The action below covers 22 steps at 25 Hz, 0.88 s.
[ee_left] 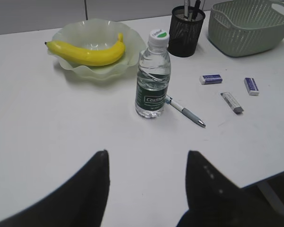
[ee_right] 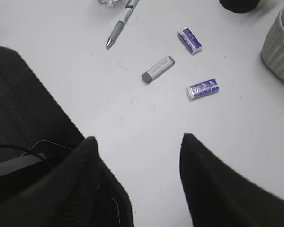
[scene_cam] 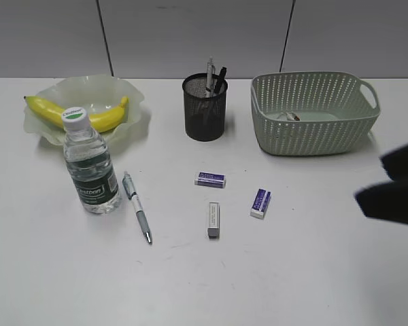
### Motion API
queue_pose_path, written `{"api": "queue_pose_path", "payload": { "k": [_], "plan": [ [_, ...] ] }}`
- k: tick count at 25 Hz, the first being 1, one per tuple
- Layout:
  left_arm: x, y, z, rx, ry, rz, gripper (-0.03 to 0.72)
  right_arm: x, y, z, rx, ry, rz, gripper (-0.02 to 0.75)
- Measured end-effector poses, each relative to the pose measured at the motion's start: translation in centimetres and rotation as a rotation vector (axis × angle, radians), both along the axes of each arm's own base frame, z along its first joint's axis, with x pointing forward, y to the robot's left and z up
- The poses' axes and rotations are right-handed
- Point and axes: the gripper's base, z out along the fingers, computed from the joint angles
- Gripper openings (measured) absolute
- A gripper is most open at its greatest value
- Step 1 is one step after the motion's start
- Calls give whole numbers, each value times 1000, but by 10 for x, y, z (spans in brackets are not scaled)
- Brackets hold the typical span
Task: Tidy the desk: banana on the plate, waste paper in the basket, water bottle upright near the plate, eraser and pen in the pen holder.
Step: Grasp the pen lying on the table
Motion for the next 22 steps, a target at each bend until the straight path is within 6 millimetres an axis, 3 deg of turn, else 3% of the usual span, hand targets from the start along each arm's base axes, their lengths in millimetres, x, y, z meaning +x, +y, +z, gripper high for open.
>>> {"api": "queue_pose_path", "payload": {
  "k": [6,9,11,15,22],
  "plan": [
    [0,0,0,6,-2,-9,389,86,68,-2,-59,113,45,436],
    [0,0,0,6,-2,-9,386,111,114,-12,-86,143,121,436],
    [0,0,0,6,-2,-9,384,123,145,-20,-97,154,166,436],
    [0,0,0,6,-3,-9,384,143,199,-53,-141,243,151,436],
    [0,0,0,6,-3,-9,382,158,256,-128,-273,425,79,436]
  ]
}}
